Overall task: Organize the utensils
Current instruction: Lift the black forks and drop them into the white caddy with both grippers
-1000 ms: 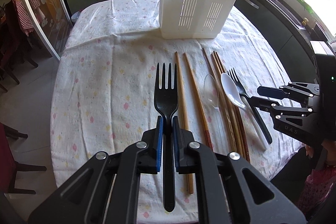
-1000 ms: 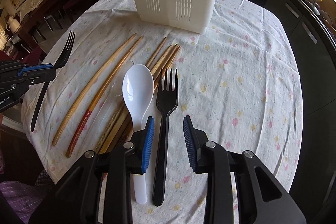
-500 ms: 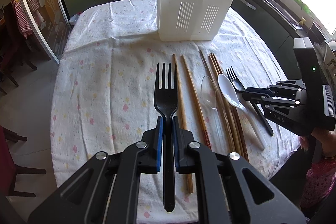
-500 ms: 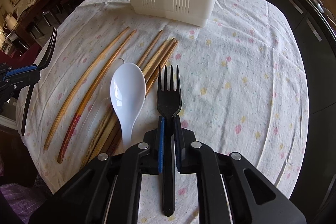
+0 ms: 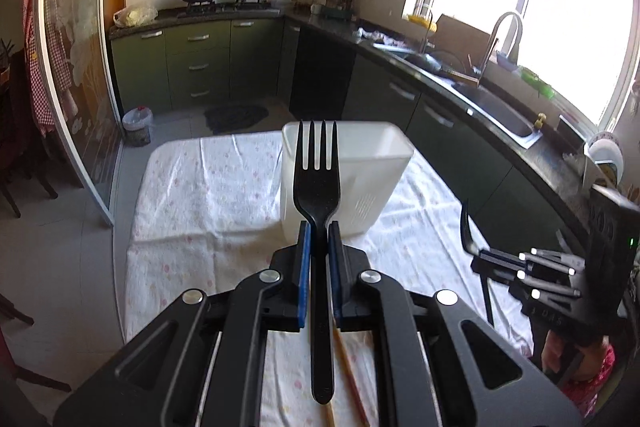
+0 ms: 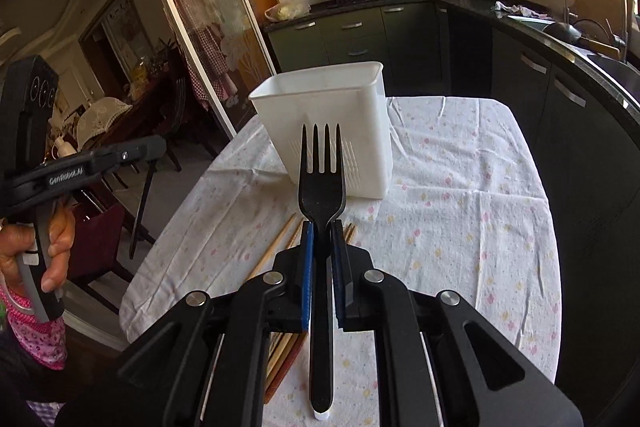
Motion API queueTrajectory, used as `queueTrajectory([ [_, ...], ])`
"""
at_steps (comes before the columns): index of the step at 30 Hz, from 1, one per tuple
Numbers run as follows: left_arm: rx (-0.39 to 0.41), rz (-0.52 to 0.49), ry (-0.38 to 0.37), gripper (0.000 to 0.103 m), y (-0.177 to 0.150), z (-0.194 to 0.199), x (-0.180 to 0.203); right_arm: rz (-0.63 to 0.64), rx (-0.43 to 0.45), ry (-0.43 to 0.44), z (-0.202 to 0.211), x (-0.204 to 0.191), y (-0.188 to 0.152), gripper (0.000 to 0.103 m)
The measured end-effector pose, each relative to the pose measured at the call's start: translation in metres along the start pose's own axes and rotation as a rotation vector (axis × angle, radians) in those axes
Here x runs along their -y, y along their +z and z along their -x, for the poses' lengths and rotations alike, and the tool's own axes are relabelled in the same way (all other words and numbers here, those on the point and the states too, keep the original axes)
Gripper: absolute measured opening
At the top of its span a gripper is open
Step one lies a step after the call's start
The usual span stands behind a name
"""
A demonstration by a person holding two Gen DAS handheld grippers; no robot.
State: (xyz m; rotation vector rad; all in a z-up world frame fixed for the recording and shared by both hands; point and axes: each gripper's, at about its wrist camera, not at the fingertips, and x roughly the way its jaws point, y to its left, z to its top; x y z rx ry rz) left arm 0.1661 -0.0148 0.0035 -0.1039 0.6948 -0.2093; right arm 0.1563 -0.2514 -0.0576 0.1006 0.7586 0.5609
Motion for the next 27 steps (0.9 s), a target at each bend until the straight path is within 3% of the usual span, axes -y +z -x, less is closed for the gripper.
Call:
queueTrajectory([
  [6, 0.271, 0.049, -0.016, 0.009, 0.063, -0.023, 0.0, 0.021, 0.024, 0.012, 0.008, -0.013, 0.004, 0.009],
  [12, 0.468, 0.069, -0.006, 0.009, 0.083, -0.061, -0.002, 0.012, 0.047, 0.024, 0.012, -0.011, 0.001, 0.009],
  [16, 0.516, 0.027, 0.013, 0.009, 0.081, -0.08, 0.007, 0.004, 0.059, 0.029, 0.014, -0.006, 0.001, 0.009],
  [23, 0.487, 0.013, 0.019, 0.009, 0.054, -0.1, 0.008, -0.029, 0.084, 0.033, 0.009, 0.004, 0.009, 0.009],
  [25, 0.471, 0.016, 0.017, 0.019, 0.047, -0.101, 0.004, -0.03, 0.094, 0.034, 0.006, 0.003, 0.016, 0.009],
  [27, 0.465, 0.018, 0.009, 0.042, 0.041, -0.102, 0.003, -0.027, 0.107, 0.029, 0.003, 0.001, 0.023, 0.009],
])
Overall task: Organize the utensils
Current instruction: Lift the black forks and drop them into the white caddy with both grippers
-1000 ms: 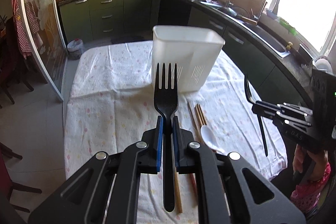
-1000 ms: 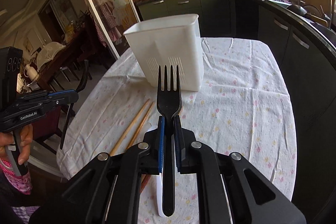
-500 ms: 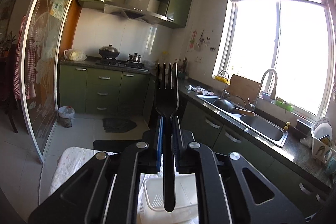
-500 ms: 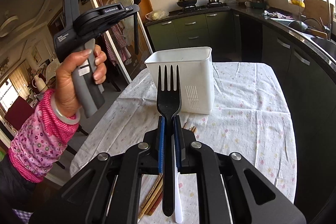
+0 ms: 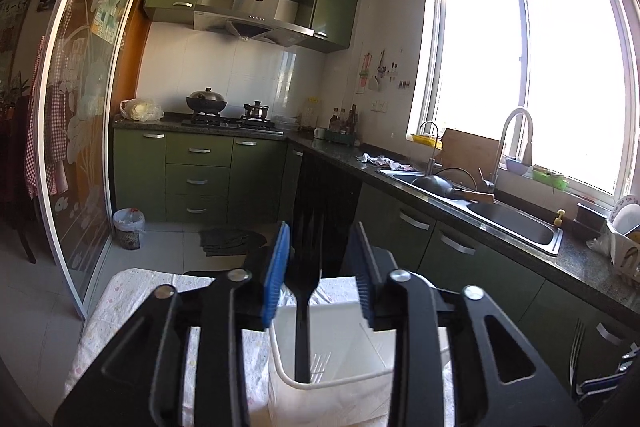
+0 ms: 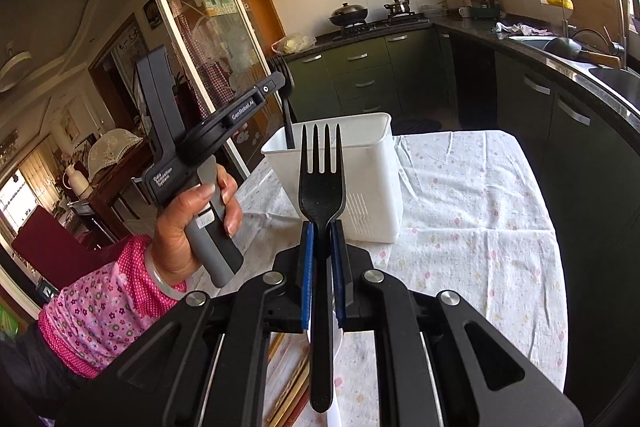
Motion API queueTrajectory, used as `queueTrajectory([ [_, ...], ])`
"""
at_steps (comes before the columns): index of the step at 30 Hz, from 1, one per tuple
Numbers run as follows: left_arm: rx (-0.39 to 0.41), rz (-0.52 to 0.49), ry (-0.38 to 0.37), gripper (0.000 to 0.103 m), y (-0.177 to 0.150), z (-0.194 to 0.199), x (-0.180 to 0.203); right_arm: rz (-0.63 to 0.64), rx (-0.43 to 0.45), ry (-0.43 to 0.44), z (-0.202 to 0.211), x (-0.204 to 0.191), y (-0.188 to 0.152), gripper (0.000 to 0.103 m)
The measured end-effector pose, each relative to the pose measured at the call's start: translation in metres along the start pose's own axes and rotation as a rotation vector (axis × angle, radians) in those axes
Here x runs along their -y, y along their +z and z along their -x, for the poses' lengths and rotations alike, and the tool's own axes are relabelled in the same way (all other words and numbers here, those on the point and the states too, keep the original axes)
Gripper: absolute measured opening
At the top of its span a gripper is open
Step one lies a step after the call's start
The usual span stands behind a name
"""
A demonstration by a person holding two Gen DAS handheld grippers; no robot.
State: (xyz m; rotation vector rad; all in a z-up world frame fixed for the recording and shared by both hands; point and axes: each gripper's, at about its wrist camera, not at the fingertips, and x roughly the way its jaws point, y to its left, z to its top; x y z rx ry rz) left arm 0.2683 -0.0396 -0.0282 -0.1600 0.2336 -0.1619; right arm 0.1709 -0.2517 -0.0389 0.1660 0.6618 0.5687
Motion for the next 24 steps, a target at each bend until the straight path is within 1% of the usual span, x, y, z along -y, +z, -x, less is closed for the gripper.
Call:
queueTrajectory([
  [3, -0.005, -0.006, -0.002, 0.043, -0.004, 0.008, -0.001, 0.002, 0.03, -0.005, -0.008, -0.003, 0.016, 0.009],
  [5, -0.008, 0.011, -0.005, 0.043, -0.004, 0.017, -0.005, 0.008, 0.065, -0.01, -0.013, -0.007, 0.031, 0.009],
  [7, -0.005, 0.042, -0.008, 0.043, -0.001, 0.031, -0.009, 0.011, 0.118, -0.015, -0.02, -0.01, 0.049, 0.009],
  [10, 0.005, 0.068, -0.011, 0.043, 0.001, 0.058, -0.014, 0.009, 0.221, -0.041, -0.033, -0.013, 0.076, 0.009],
  [15, 0.036, 0.05, -0.019, 0.043, -0.002, 0.106, -0.017, -0.022, 0.358, -0.093, -0.066, -0.007, 0.112, 0.01],
  [17, 0.044, 0.033, -0.019, 0.044, -0.003, 0.12, -0.018, -0.038, 0.385, -0.119, -0.082, -0.003, 0.123, 0.01],
  [19, 0.045, 0.019, -0.015, 0.044, -0.003, 0.13, -0.02, -0.044, 0.392, -0.142, -0.099, 0.0, 0.13, 0.01],
  [21, 0.042, 0.019, -0.016, 0.044, -0.002, 0.136, -0.023, -0.036, 0.391, -0.171, -0.113, 0.002, 0.13, 0.01],
  [24, 0.037, 0.024, -0.019, 0.044, -0.002, 0.142, -0.026, -0.037, 0.381, -0.188, -0.124, 0.007, 0.119, 0.01],
])
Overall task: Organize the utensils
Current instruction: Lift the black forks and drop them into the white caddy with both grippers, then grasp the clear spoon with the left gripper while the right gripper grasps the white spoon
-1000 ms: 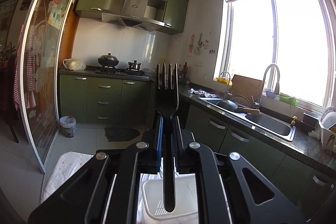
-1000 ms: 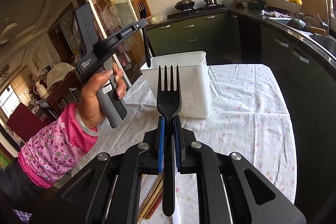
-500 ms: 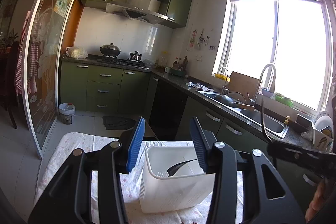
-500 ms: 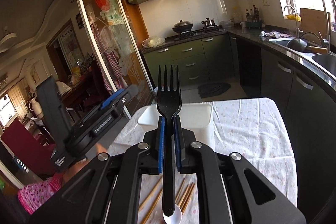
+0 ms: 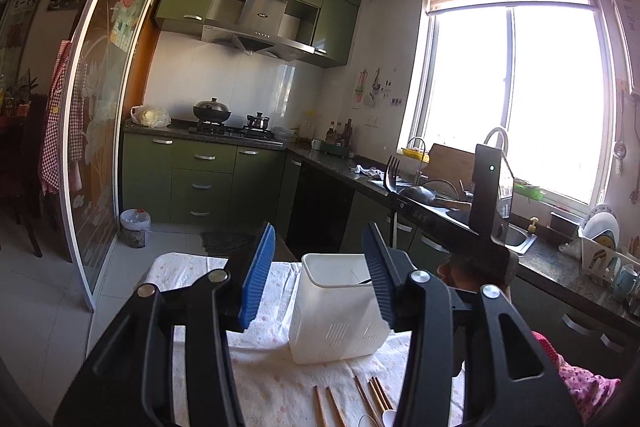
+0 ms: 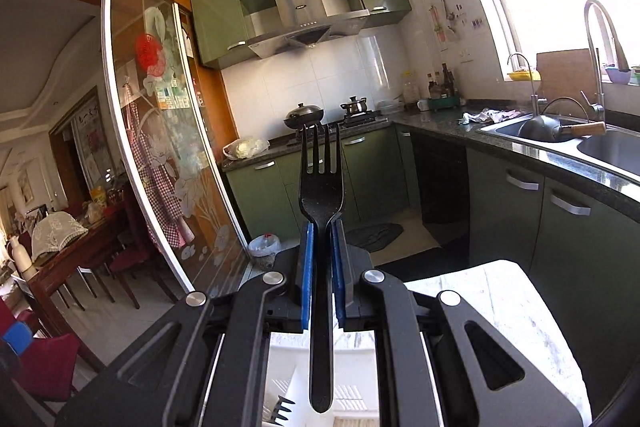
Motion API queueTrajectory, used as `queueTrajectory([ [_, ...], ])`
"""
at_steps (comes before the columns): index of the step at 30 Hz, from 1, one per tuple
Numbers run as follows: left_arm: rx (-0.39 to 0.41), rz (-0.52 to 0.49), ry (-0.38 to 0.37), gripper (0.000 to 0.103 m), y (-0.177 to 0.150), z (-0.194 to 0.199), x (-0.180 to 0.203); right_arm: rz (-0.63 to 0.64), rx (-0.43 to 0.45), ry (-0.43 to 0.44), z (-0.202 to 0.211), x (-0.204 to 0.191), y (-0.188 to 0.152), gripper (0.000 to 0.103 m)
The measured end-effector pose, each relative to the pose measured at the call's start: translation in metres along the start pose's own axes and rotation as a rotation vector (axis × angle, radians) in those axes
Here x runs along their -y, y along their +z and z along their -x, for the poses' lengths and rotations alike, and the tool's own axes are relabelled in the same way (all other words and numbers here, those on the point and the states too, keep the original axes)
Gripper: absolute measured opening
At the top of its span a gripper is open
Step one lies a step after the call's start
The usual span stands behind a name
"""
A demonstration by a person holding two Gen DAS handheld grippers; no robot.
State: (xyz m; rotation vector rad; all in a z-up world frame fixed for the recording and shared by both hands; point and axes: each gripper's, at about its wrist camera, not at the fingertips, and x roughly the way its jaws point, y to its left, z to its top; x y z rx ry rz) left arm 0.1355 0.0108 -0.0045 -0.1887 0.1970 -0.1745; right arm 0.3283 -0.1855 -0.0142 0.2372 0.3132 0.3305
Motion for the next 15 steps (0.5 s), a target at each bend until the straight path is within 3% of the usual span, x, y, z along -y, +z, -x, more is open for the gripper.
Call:
queueTrajectory([
  [7, -0.05, -0.003, 0.002, 0.046, -0.007, -0.005, 0.004, 0.028, 0.008, -0.008, 0.026, 0.008, -0.036, 0.01],
  [15, -0.149, -0.036, 0.019, 0.048, -0.017, -0.011, 0.014, 0.074, -0.028, 0.014, 0.051, 0.005, -0.054, 0.01],
])
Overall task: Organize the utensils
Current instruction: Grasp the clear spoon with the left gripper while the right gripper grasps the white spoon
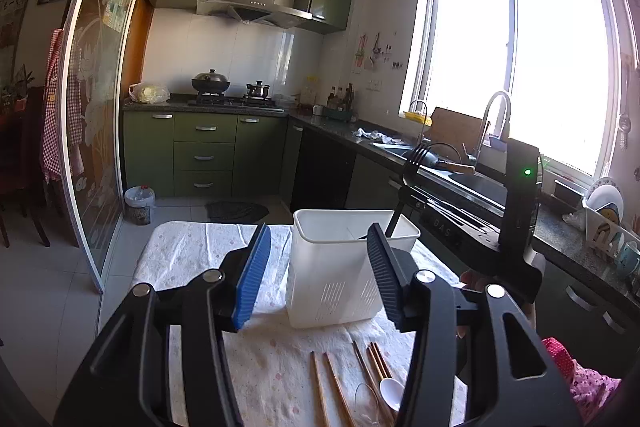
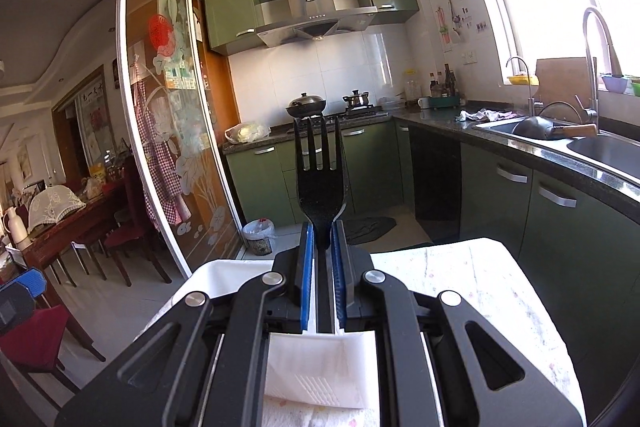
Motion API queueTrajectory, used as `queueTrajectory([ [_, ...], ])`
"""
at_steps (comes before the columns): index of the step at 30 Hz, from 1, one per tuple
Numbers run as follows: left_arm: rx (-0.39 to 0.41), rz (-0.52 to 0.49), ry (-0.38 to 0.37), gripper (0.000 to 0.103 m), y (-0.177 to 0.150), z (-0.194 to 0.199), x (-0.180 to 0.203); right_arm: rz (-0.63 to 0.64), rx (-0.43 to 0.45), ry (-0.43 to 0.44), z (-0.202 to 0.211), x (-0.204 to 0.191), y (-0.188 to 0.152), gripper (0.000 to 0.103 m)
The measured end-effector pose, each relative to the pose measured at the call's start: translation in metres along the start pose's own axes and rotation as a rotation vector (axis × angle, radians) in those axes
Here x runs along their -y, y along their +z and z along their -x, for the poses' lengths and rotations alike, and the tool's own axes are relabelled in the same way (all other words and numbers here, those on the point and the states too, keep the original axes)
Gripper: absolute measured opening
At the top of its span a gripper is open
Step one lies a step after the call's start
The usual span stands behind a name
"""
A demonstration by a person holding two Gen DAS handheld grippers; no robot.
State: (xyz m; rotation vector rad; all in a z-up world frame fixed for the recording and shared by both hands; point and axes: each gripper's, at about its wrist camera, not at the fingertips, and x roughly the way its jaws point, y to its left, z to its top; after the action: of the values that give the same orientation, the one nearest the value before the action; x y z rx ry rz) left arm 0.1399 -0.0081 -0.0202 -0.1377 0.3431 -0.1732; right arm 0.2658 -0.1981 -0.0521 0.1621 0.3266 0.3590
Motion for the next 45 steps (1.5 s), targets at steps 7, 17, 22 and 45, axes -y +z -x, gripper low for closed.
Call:
queueTrajectory([
  [7, -0.165, 0.0, 0.004, 0.048, -0.015, -0.017, -0.003, 0.051, -0.054, 0.006, 0.014, -0.004, -0.011, 0.027],
  [17, -0.398, -0.075, -0.017, 0.049, -0.052, -0.038, 0.009, 0.065, -0.094, 0.023, 0.058, 0.001, -0.006, 0.042],
  [22, -0.584, -0.049, -0.082, 0.048, -0.084, -0.056, 0.018, 0.172, -0.42, 0.125, 0.072, -0.01, -0.051, 0.043],
  [45, -0.85, 0.034, -0.053, 0.029, -0.136, -0.088, 0.053, 0.106, -0.5, 0.121, 0.106, 0.023, -0.086, 0.043],
])
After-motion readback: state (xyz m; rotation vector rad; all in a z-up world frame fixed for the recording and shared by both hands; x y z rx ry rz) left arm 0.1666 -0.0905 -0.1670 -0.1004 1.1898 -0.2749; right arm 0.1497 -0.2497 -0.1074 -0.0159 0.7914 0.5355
